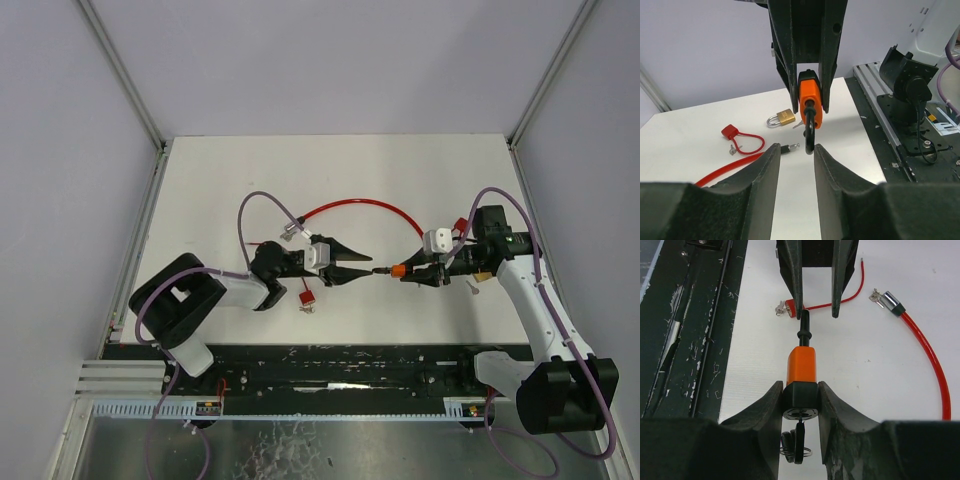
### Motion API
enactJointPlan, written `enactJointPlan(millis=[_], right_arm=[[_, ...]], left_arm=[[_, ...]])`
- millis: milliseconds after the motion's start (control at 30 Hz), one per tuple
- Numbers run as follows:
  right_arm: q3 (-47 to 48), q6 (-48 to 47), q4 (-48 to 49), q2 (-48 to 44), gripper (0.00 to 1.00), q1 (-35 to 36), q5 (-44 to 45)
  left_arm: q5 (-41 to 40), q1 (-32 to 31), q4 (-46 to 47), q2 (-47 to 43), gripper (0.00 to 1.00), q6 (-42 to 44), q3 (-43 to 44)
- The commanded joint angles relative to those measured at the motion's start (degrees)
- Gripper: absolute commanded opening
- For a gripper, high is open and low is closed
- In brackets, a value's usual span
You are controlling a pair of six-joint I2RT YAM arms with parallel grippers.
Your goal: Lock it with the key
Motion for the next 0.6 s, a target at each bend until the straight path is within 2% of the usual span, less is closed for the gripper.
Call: enactJointPlan(millis=[0, 400, 567], right_arm=[[1.3, -2.5, -0.9, -1.3, 0.0, -0.3, -4.1], [1.1, -2.5, -1.0, -1.8, 0.0, -0.8, -5.0], [1.1, -2.8, -1.0, -1.8, 0.0, -0.8, -4.9]], left_arm=[[1.7, -0.8, 3.5, 0.8, 0.31, -0.7, 1.9], [4.2, -1.6, 1.3, 2.7, 0.29, -0.5, 4.1], [4.3, -2.0, 1.2, 3.2, 0.19, -0.8, 4.7]])
